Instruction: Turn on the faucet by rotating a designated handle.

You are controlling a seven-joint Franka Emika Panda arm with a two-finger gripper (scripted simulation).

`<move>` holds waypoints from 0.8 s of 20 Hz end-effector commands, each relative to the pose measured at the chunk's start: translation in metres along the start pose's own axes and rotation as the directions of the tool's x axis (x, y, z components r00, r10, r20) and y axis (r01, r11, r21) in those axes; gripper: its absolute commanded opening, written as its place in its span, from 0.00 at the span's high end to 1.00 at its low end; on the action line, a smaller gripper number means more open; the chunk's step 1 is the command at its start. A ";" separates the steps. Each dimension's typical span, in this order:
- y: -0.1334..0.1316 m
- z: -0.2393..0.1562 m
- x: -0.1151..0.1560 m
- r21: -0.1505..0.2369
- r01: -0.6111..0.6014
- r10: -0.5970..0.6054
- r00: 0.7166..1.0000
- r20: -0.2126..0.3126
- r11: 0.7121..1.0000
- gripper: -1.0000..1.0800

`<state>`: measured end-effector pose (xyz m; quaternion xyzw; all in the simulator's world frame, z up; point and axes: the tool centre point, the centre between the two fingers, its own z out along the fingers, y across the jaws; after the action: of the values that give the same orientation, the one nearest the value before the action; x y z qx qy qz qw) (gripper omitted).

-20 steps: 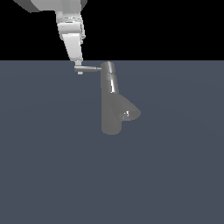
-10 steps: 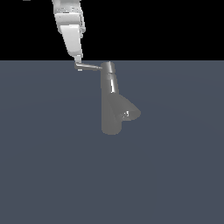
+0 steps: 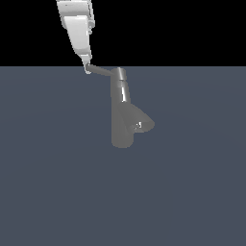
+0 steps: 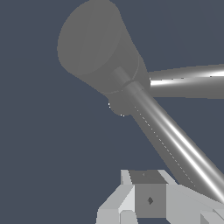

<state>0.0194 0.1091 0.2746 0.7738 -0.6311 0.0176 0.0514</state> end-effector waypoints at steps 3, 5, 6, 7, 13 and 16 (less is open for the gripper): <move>0.005 -0.002 0.001 0.000 0.003 -0.003 1.000 0.000 1.000 1.00; 0.012 -0.004 0.007 -0.002 0.003 -0.003 1.000 0.000 1.000 1.00; 0.015 -0.004 0.010 -0.002 0.004 -0.004 1.000 0.000 1.000 1.00; 0.018 -0.005 0.013 -0.003 0.004 -0.004 1.000 0.000 1.000 1.00; 0.037 -0.010 0.032 -0.006 0.006 -0.006 1.000 0.001 1.000 1.00; 0.047 -0.013 0.042 -0.008 0.007 -0.007 1.000 0.001 1.000 1.00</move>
<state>-0.0110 0.0748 0.2954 0.7798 -0.6238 0.0187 0.0485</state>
